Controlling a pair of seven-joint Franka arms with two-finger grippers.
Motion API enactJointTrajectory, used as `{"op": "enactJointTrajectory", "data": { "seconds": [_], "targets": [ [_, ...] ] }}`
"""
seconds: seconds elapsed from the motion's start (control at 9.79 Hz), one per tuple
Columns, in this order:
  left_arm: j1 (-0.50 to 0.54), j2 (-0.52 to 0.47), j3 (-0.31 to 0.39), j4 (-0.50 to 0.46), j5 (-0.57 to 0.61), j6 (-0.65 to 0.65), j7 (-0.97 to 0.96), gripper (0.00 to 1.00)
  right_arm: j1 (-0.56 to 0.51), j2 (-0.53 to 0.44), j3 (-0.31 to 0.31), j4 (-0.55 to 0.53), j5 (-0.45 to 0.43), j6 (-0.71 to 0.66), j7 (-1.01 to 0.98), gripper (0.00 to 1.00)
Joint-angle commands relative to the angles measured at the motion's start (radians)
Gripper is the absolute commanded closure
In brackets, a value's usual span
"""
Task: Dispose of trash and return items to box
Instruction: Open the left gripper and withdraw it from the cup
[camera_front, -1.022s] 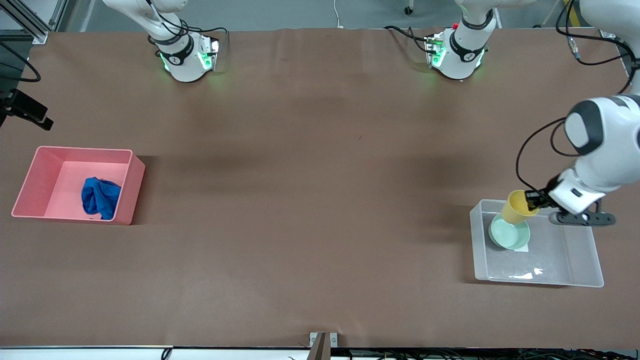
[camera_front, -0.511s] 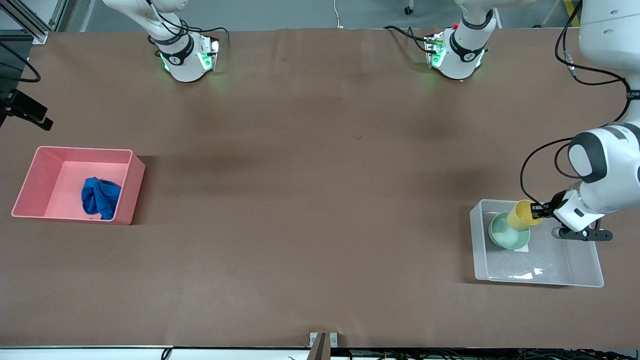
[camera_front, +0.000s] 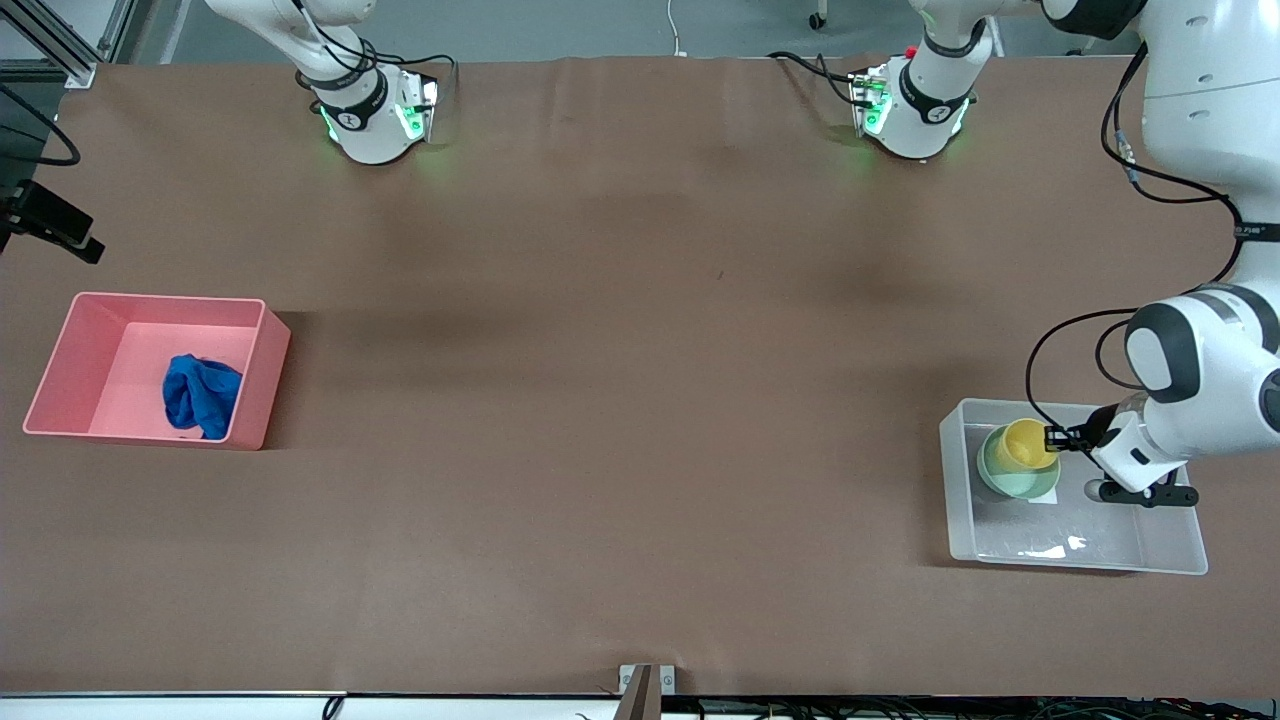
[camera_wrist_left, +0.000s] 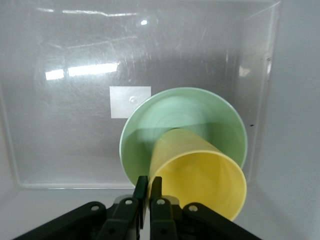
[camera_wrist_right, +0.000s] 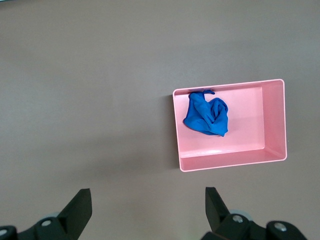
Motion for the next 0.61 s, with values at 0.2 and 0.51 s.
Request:
{"op": "enactJointTrajectory", "data": {
  "seconds": [0.2, 0.51],
  "targets": [
    [-0.004, -0.031, 0.010, 0.054, -0.016, -0.027, 0.000, 0.00, -0.008, 0.002, 0.006, 0.009, 0.006, -0.002, -0.009, 0.00],
    [-0.005, -0.240, -0.034, 0.002, -0.001, -0.121, -0.034, 0.00, -0.008, 0.002, 0.006, 0.009, 0.006, -0.003, -0.009, 0.00]
  ]
}}
